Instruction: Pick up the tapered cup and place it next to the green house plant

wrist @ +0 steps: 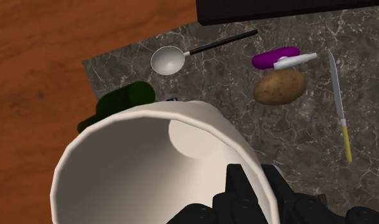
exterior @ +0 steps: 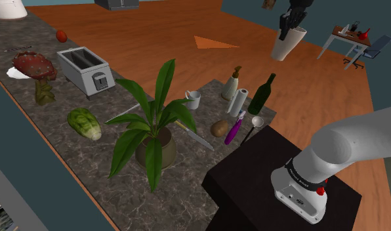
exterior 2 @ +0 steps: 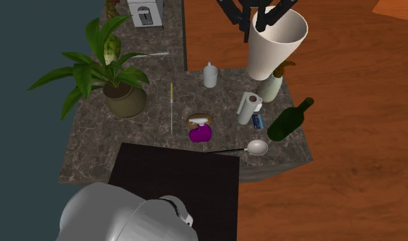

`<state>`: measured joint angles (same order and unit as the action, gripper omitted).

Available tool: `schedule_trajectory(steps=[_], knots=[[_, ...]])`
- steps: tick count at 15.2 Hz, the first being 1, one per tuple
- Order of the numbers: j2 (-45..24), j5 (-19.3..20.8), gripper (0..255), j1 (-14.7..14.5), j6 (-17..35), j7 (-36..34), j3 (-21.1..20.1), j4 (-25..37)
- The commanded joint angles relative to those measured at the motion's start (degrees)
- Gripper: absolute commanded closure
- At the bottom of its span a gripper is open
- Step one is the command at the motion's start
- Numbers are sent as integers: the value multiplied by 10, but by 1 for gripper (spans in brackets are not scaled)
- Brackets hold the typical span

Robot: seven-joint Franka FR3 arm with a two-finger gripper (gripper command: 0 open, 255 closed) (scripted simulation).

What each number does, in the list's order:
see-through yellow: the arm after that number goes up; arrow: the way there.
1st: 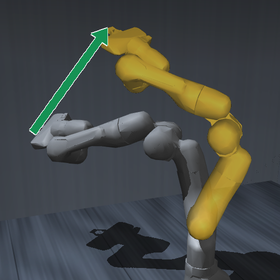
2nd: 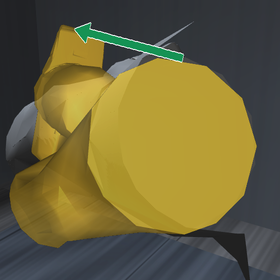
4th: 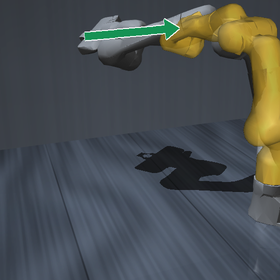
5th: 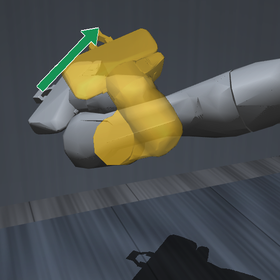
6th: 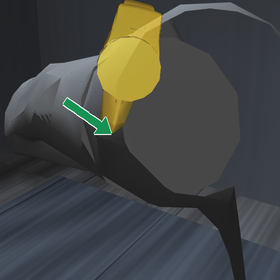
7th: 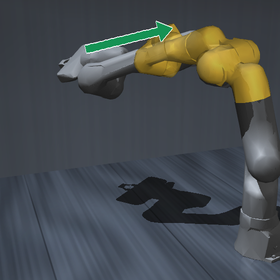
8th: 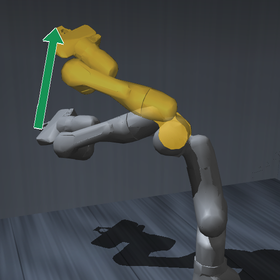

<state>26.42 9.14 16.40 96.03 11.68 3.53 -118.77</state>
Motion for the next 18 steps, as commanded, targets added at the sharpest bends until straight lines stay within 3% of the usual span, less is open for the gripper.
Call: schedule_trajectory(steps=[1, 6, 18], knots=[[-5, -1, 255, -1, -15, 1, -1, 20], [-15, -2, 255, -1, -51, 5, -3, 67], [102, -59, 255, -48, -106, -139, -120, -13]])
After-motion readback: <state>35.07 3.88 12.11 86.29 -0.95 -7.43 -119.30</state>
